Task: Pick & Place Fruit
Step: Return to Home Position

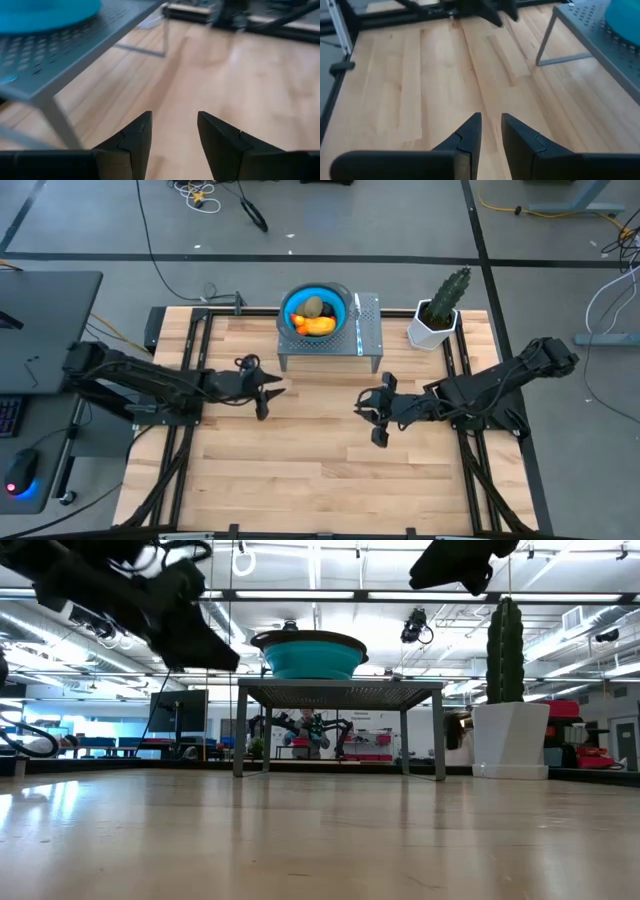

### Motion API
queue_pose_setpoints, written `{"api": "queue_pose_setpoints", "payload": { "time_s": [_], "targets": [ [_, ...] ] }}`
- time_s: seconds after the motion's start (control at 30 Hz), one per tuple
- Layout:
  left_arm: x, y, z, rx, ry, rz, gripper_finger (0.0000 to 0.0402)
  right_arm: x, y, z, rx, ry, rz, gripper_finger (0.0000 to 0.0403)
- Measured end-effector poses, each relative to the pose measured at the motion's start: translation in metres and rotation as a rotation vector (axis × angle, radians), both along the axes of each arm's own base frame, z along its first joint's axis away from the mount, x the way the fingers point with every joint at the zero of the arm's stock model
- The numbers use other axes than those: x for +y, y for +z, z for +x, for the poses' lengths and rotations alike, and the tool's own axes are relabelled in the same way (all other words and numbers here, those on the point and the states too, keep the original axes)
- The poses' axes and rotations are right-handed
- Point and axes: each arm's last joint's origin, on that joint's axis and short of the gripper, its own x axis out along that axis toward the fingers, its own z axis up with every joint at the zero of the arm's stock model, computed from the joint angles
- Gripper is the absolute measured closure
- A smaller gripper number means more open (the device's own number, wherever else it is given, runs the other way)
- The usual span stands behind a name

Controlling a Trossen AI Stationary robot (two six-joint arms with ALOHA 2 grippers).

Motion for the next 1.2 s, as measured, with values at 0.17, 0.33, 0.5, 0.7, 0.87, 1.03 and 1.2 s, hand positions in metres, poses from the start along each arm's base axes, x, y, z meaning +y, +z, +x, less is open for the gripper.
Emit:
{"api": "queue_pose_setpoints", "payload": {
  "time_s": [0.17,0.33,0.5,0.7,0.87,1.03,1.2],
  "targets": [
    [-0.007,0.011,-0.007,-0.052,-0.055,-0.008,0.0233,-0.003,0.004,0.004,-0.036,0.058,-0.05,0.032],
    [-0.011,0.01,-0.009,-0.039,-0.082,-0.018,0.0233,-0.001,0.011,0.008,-0.09,0.152,-0.194,0.032],
    [-0.015,0.01,-0.009,-0.04,-0.097,-0.038,0.0233,0.003,0.014,0.009,-0.112,0.218,-0.294,0.032],
    [-0.018,0.01,-0.009,-0.042,-0.106,-0.039,0.0233,0.002,0.024,0.009,-0.167,0.104,-0.44,0.032],
    [-0.019,0.01,-0.01,-0.041,-0.113,-0.035,0.0233,0.001,0.026,0.008,-0.18,0.076,-0.46,0.032],
    [-0.019,0.01,-0.01,-0.035,-0.114,-0.007,0.0233,-0.002,0.026,0.009,-0.2,0.02,-0.381,0.032],
    [-0.018,0.011,-0.009,-0.047,-0.088,0.013,0.0233,-0.001,0.029,0.01,-0.254,-0.019,-0.305,0.032]
  ]
}}
